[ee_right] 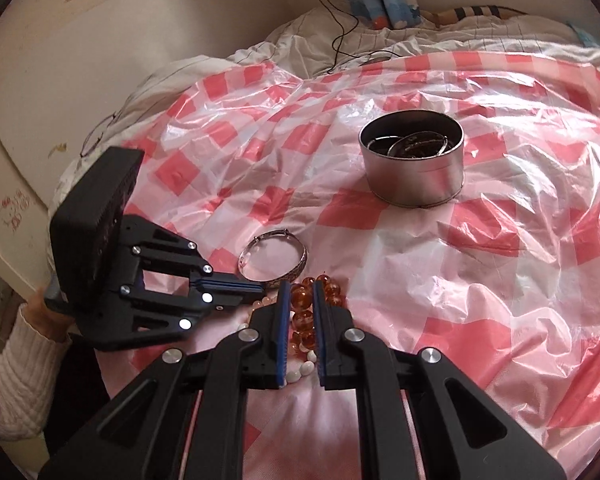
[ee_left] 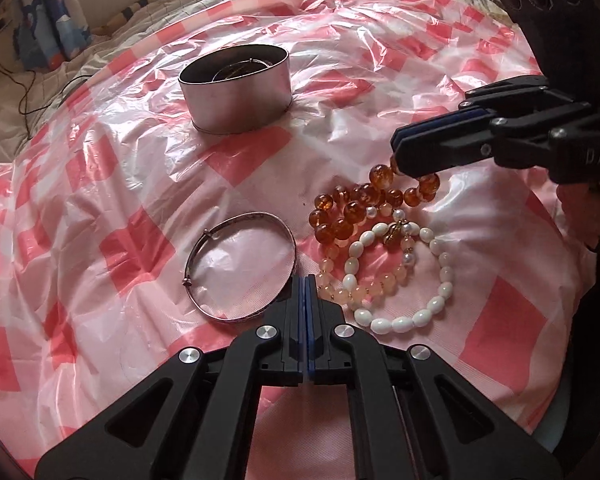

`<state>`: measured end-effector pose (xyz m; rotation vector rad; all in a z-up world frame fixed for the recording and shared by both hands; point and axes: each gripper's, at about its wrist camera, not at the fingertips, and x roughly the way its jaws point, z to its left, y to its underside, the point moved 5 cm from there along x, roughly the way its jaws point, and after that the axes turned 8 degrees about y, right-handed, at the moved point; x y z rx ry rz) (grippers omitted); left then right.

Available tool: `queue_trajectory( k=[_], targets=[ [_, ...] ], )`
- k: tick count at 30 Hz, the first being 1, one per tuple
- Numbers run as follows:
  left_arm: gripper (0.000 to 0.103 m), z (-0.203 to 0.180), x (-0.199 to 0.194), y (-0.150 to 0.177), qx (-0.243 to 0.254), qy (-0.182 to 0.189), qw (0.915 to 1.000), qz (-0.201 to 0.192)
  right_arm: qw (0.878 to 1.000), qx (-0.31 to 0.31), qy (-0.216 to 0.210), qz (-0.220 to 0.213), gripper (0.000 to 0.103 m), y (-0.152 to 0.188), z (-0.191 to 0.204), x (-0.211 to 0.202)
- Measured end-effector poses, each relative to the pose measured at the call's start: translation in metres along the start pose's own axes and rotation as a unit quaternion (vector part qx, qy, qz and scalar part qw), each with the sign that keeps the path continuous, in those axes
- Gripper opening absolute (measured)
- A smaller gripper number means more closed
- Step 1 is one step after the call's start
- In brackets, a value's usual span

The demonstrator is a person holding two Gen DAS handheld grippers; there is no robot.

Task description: Organize jewelry

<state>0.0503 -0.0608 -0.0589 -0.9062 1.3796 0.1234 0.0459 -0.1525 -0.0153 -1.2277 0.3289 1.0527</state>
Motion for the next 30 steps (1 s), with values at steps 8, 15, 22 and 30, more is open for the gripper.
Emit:
queue_trajectory(
  k=[8,15,22,30],
  targets=[
    [0.000,-0.001,0.002,-0.009,-0.007,-0.003,1.0000,-0.003,0.995,0.080,-0.063,0.000,0.012,-0.003,-0.015,-0.003],
    [0.000,0.017,-0.030,-0.021,-0.057,0.024,0.9954,-0.074,0.982,0.147,-0.122,-0.015,0.006,-0.007,-0.029,-0.009],
    [0.001,0.003,-0.004,-0.009,0.018,-0.024,0.9995,-0.010,0.994,0.095,-0.057,0.014,0.077,-0.004,-0.016,-0.003],
    [0.033,0.001,0.002,-0.006,0.043,-0.053,0.9977,0.002,0.992,-0.115,0.045,-0.005,0.054,0.011,0.035,0.004]
  ],
)
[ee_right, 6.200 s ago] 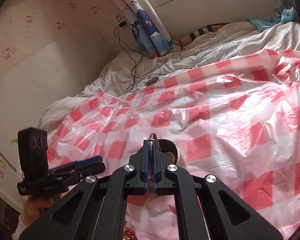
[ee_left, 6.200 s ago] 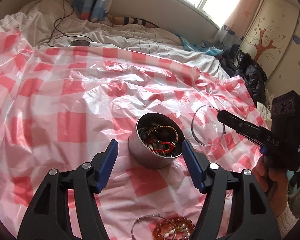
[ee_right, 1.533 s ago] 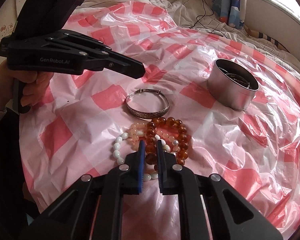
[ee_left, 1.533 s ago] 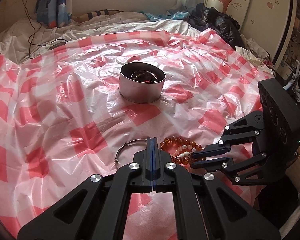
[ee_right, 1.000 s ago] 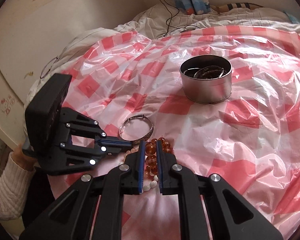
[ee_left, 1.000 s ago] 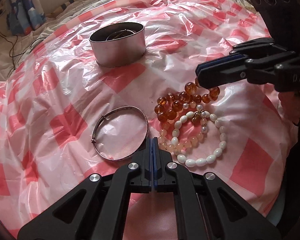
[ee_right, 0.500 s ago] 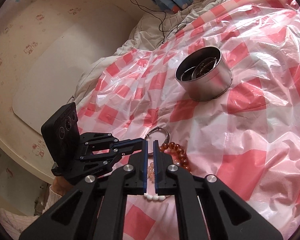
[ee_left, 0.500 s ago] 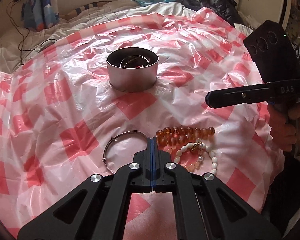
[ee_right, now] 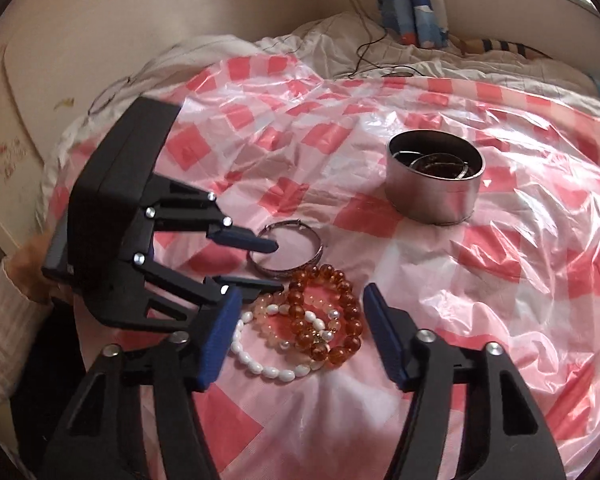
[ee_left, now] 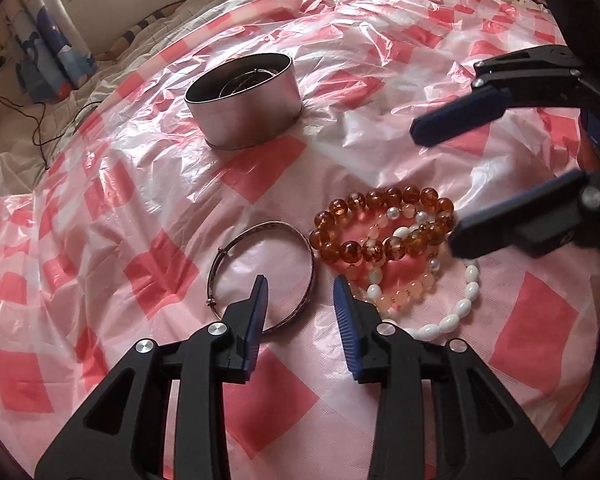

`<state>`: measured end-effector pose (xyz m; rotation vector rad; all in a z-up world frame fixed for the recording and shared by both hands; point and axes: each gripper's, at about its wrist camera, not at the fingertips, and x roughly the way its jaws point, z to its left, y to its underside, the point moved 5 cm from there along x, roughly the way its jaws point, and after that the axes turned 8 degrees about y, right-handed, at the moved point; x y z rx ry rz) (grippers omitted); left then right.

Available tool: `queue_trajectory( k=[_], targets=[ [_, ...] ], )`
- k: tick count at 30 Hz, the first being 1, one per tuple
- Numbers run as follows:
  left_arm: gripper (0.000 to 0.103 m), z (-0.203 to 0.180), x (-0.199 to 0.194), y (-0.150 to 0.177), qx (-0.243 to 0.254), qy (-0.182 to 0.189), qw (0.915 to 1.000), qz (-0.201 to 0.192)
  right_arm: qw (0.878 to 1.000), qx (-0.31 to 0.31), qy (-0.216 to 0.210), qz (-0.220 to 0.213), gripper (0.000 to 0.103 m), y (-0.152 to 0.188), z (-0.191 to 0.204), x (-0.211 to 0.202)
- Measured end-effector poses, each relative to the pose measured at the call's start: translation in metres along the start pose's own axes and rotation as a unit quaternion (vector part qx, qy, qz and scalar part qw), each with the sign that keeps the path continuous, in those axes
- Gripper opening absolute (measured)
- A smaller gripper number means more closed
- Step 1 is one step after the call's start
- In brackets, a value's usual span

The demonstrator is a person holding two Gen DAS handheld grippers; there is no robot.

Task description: Organize jewelry

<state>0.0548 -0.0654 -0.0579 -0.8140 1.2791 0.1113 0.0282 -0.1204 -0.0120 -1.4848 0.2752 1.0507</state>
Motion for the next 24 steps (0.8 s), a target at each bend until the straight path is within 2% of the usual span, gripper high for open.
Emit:
queue_trajectory(
  k=[5,6,7,8,9,12,15,18,20,24],
  targets=[
    [0.035,0.001,0.003,0.000,-0.007,0.005,1.0000,0.000,0.996,-0.068,0.039,0.038,0.035,0.012,0.015,0.027],
    [0.031,0.001,0.003,0.000,-0.009,0.008,0.9999,0.001,0.995,-0.078,0.045,0.044,0.032,0.014,0.017,0.032],
    [0.025,0.001,0.004,0.000,-0.010,0.017,0.9998,0.003,0.994,-0.083,0.048,0.050,0.020,0.016,0.017,0.036],
    [0.012,0.000,0.004,0.000,-0.010,0.019,0.9998,0.005,0.994,-0.081,0.051,0.054,0.012,0.016,0.016,0.039],
    [0.006,0.001,0.005,0.000,-0.010,0.014,0.9998,0.008,0.995,-0.074,0.049,0.056,0.012,0.015,0.014,0.040],
    [0.002,0.006,0.003,-0.001,-0.032,0.026,0.9992,0.005,0.998,-0.031,0.023,0.052,0.012,0.012,0.005,0.036],
    [0.002,0.012,-0.009,-0.004,-0.065,0.055,0.9960,-0.024,0.997,0.053,-0.044,0.026,0.012,0.002,-0.009,0.022],
    [0.002,0.019,-0.026,-0.010,-0.094,0.088,0.9893,-0.068,0.983,0.141,-0.114,-0.008,0.012,-0.007,-0.030,0.007],
    [0.002,0.023,-0.036,-0.014,-0.113,0.110,0.9830,-0.094,0.967,0.197,-0.158,-0.034,0.012,-0.010,-0.046,-0.002],
    [0.002,0.028,-0.044,-0.020,-0.131,0.124,0.9763,-0.120,0.931,0.279,-0.219,-0.083,0.012,-0.014,-0.070,-0.018]
  ],
)
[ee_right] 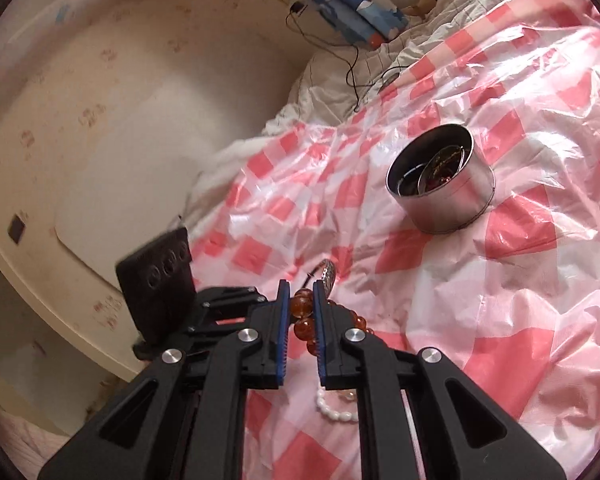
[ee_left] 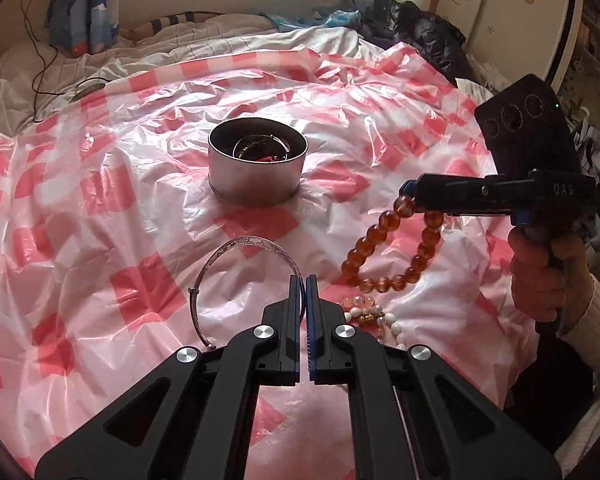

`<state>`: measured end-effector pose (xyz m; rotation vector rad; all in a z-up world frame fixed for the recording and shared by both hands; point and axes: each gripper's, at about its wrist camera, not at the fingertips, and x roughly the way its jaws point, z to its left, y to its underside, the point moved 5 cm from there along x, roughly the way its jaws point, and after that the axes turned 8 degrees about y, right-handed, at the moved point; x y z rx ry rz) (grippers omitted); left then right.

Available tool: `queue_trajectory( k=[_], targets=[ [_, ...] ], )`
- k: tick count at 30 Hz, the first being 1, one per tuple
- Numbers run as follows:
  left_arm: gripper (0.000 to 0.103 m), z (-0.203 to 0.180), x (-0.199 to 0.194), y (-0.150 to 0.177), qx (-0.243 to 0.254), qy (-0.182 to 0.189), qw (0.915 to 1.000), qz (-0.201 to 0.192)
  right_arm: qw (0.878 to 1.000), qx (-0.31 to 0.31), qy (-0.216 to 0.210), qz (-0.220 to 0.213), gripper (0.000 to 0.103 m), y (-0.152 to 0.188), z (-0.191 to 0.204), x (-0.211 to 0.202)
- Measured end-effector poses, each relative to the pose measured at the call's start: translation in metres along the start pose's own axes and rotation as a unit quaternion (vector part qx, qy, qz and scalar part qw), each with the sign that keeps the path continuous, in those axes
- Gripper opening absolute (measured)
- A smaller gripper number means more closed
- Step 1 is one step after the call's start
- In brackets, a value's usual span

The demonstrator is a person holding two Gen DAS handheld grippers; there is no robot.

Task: Organize jewelry
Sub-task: 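Drop the silver bangle into the tin with the left tool while the right tool drops the amber bracelet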

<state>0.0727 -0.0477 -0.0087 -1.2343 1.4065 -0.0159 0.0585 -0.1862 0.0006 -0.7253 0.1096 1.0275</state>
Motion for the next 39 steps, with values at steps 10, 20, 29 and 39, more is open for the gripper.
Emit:
queue_trajectory(
  k=[10,20,29,39],
  targets=[
    [0.002,-0.023,-0.007,-0.050,0.017,-0.001,0.9987,-0.049,0.991,0.100,-0.052,-0.072,0.012,-0.036,-0.024,-0.031],
    [0.002,-0.012,0.042,-0.117,0.035,-0.014,0.9992,-0.014,0.981,0.129,-0.068,-0.125,0.012,-0.098,-0.038,-0.060],
    [0.002,0.004,0.098,-0.134,0.055,-0.029,0.9969,0.049,0.983,0.125,-0.059,-0.125,0.012,-0.104,-0.050,-0.055],
    [0.029,0.027,0.099,-0.109,-0.004,-0.028,0.9986,0.045,0.983,0.128,-0.047,-0.123,0.012,-0.105,-0.055,-0.051]
  ],
)
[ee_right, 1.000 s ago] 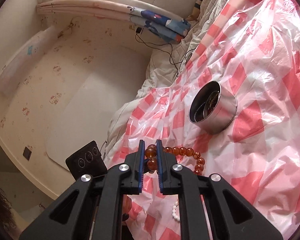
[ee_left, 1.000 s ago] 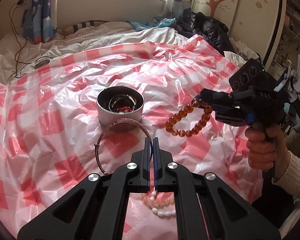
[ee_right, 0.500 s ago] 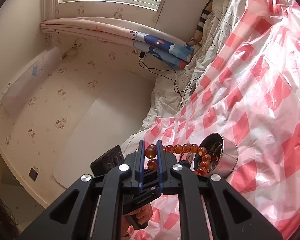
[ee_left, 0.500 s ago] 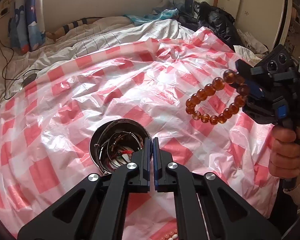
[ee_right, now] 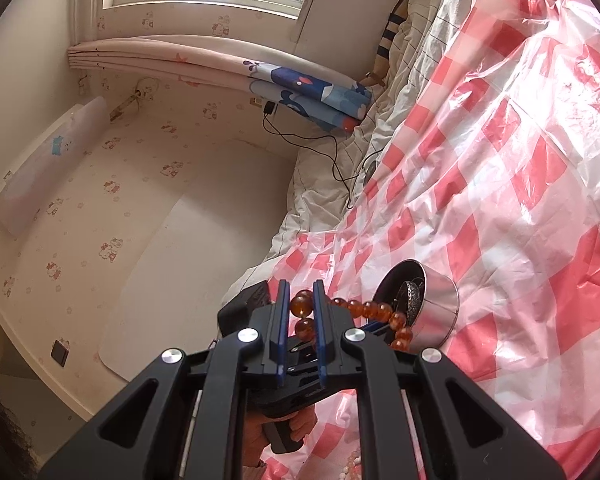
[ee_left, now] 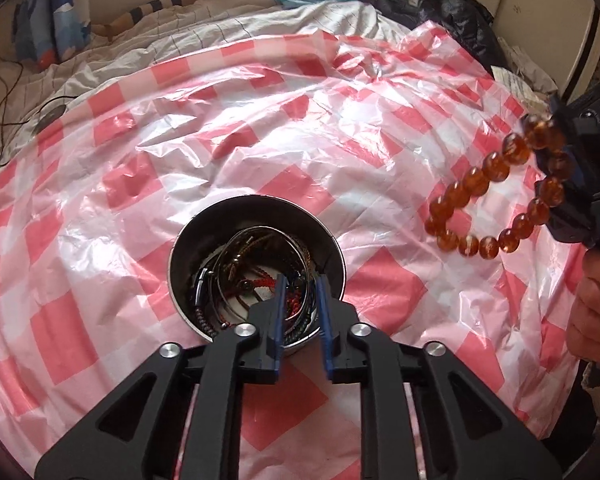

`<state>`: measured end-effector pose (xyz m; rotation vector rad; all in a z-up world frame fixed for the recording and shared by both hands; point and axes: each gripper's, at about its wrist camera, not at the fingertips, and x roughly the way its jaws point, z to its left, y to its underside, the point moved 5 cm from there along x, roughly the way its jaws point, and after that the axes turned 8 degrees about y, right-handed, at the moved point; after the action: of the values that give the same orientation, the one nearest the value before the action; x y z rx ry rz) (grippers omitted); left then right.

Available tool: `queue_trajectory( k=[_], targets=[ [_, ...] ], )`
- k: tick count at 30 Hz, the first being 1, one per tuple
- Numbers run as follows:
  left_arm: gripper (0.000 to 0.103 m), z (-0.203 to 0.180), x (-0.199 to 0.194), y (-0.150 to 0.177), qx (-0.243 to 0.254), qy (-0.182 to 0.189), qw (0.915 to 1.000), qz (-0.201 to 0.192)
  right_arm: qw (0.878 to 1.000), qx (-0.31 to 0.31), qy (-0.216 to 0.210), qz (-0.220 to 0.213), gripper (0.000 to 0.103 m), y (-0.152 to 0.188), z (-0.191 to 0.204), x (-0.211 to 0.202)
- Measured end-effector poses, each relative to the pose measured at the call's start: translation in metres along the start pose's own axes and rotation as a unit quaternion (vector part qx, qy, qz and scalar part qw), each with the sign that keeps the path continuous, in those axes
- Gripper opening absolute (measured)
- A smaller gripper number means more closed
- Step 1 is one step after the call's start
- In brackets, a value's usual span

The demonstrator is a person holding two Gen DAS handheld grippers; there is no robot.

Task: Organize jewelry
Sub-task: 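Drop the silver bangle into the tin with the left tool while the right tool drops the amber bracelet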

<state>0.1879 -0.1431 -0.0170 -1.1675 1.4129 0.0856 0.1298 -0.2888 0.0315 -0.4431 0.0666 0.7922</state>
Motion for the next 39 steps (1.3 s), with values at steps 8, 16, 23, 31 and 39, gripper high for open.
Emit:
queue_trajectory(
  k=[8,16,23,31,39],
  targets=[
    [0.067,0.020,-0.085,0.040,-0.117,-0.023,0.9820,-0.146,1.000,0.002,0.003,0.015,0.012,-0.006,0.009,0.026],
    [0.068,0.058,-0.102,0.076,-0.228,-0.026,0.9546,-0.190,0.991,-0.087,0.092,0.035,0.012,-0.014,0.017,0.082],
    [0.069,0.057,-0.102,0.072,-0.226,-0.012,0.9538,-0.197,0.956,-0.179,0.214,0.087,0.012,0.009,-0.008,0.133],
    [0.069,0.063,-0.106,0.073,-0.238,-0.015,0.9498,-0.203,0.881,-0.305,0.333,0.140,0.018,0.042,-0.019,0.159],
    [0.071,0.062,-0.105,0.071,-0.232,-0.020,0.9520,-0.199,0.821,-0.373,0.387,0.191,0.021,0.055,-0.022,0.177]
  ],
)
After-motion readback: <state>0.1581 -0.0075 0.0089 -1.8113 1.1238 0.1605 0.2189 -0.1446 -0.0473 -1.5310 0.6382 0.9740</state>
